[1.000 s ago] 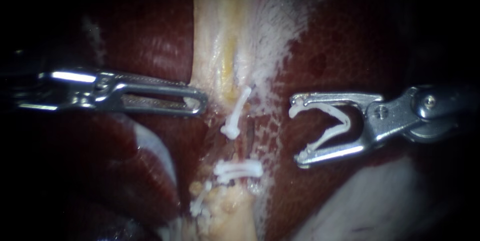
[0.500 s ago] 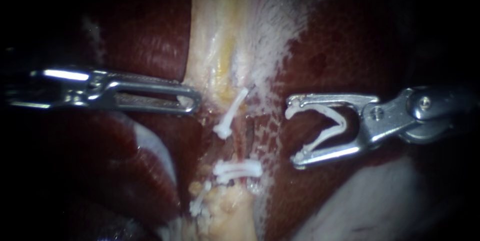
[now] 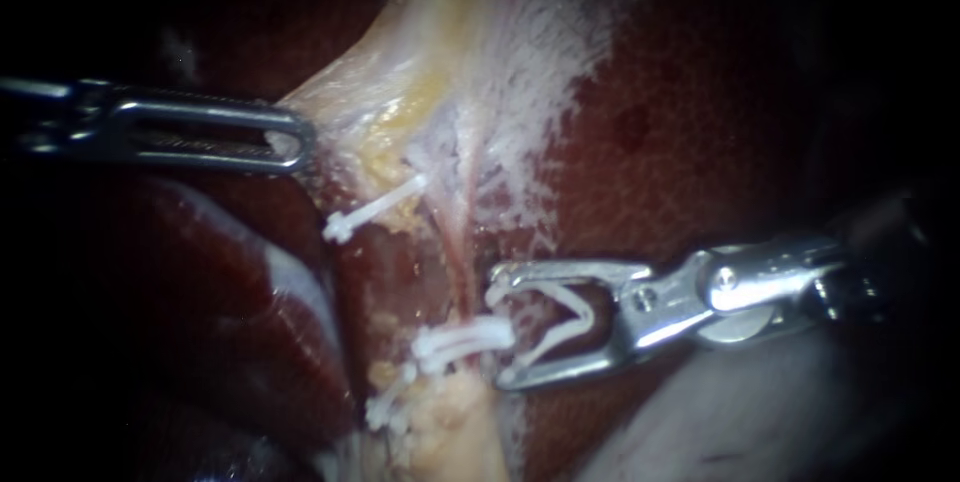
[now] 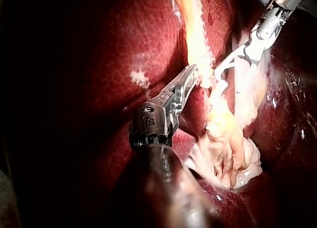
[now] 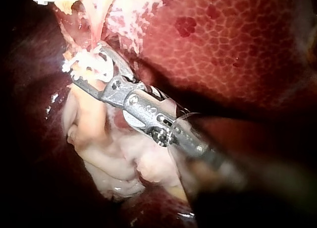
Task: Clipping third clip right tube
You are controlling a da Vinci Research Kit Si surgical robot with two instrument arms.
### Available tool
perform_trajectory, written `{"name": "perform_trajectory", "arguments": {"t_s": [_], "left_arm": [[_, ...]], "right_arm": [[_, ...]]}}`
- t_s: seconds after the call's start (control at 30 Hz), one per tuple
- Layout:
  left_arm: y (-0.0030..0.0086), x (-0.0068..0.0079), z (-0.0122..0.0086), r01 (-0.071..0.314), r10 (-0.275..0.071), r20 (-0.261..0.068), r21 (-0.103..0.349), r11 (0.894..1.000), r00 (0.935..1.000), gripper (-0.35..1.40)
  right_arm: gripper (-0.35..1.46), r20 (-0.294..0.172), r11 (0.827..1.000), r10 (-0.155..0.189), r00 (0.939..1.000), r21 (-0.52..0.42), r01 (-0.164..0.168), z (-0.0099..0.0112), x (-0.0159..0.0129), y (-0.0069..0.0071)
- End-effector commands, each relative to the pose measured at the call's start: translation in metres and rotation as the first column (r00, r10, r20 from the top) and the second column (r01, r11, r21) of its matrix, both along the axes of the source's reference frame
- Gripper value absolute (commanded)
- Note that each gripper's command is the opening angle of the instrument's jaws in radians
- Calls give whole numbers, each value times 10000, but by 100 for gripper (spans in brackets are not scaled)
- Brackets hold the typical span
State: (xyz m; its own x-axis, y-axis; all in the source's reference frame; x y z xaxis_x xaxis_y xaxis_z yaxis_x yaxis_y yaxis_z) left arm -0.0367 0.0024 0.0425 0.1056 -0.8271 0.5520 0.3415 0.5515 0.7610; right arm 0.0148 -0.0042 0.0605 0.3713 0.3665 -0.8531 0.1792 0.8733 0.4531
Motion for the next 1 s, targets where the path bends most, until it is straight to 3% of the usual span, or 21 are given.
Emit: {"name": "perform_trajectory", "arguments": {"t_s": [0.03,0.37,0.6,1.0], "left_arm": [[-1,-1,-5,76,-76,-20,-35,10000,10000,-35],[-11,-7,-34,26,-25,136,-112,9999,9999,-35],[-12,-8,-36,9,-7,150,-110,9999,9999,-35],[-13,-9,-36,-13,15,168,-106,9999,9999,-35]], "right_arm": [[60,6,10000,1,10000,-15,-1,2,0,1],[60,81,9999,92,9999,77,-92,15,9,11],[60,94,9997,47,9999,255,-50,15,27,12],[54,22,9972,-273,9996,700,271,0,51,0]]}}
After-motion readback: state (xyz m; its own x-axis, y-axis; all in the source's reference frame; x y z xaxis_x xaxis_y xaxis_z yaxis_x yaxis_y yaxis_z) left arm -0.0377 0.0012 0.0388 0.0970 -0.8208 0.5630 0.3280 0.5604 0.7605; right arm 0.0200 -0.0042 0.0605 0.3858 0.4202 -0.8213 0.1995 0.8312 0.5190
